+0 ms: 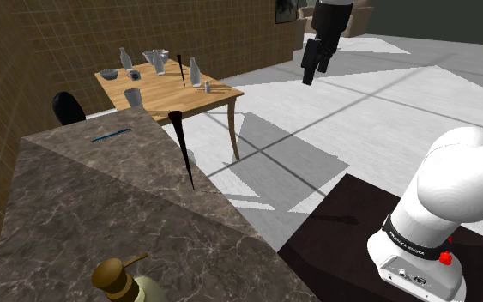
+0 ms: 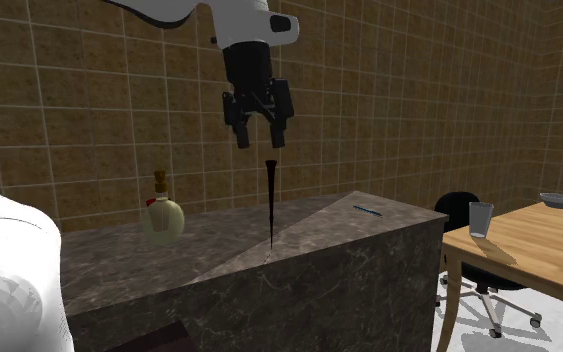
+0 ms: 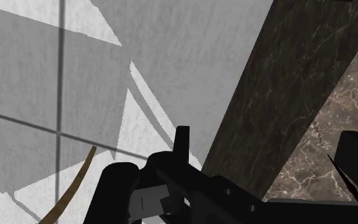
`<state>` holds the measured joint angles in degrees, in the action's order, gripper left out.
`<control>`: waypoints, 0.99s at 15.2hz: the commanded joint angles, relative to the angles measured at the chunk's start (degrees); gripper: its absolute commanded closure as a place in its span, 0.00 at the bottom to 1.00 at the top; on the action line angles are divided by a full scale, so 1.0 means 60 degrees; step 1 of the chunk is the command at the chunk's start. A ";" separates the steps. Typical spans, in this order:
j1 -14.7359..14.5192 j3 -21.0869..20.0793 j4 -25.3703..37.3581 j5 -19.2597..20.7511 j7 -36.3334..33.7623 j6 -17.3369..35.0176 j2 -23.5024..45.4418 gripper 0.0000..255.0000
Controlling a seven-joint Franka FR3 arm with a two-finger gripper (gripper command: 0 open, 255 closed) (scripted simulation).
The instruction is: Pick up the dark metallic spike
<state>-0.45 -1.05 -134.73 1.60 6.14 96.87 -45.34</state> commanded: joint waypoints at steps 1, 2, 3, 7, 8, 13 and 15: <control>0.0000 0.0000 0.0000 0.0000 0.0000 0.0000 0.0000 0.00; -0.0055 -0.0134 0.0095 -0.0135 -0.0183 0.0121 0.0253 0.00; -0.0108 -0.0267 0.0201 -0.0265 -0.0363 0.0240 0.0512 0.00; -0.0294 -0.0777 0.0736 -0.0728 -0.1056 0.0693 0.1607 0.00; -0.0335 -0.0899 0.0897 -0.0827 -0.1224 0.0798 0.1894 0.00; -0.0512 -0.1482 0.1863 -0.1214 -0.2045 0.1255 0.3392 0.00; -0.0574 -0.1701 0.2326 -0.1313 -0.2370 0.1402 0.4019 0.00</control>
<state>-3.65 -10.49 -122.09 -5.89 -6.92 104.81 -23.06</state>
